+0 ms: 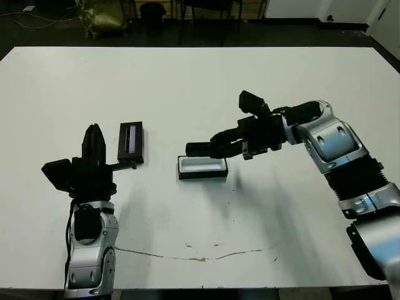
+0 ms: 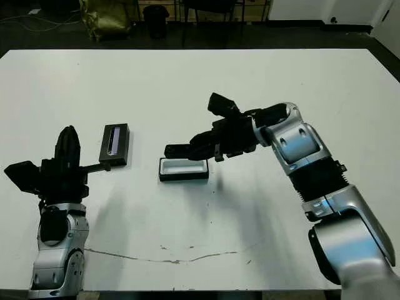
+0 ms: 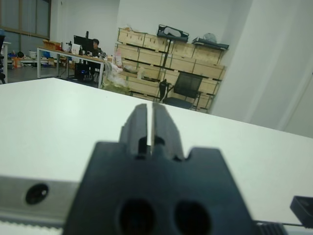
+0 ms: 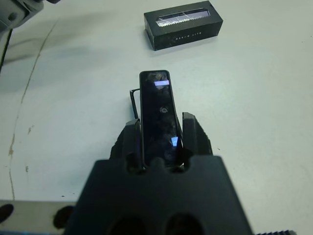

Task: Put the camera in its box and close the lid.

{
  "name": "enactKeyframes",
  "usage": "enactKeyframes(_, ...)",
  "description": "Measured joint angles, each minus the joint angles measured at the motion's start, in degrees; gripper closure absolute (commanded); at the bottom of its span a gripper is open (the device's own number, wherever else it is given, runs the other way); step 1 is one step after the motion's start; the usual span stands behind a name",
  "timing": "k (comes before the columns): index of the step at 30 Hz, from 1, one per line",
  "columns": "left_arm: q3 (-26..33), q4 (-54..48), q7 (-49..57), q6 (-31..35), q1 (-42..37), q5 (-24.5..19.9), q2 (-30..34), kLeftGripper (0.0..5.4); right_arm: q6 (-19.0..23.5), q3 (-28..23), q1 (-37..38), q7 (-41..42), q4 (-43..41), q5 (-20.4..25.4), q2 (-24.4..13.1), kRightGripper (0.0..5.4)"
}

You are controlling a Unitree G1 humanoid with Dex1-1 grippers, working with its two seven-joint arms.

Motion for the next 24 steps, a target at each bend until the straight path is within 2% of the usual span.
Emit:
enactKeyframes(16,-0.2,0.1,0.0,-0.1,0.0,0.0,-0.2,5.4,-4.0,1.8,-0.4,-0.4,1.5,-6.0,0.9,4.76)
enactKeyframes(24,-0.3,0.1,0.0,-0.1,0.1,0.1,-0.4,5.4,-5.6,2.3,-2.0,0.6,4.6,-7.2,2.1,4.76)
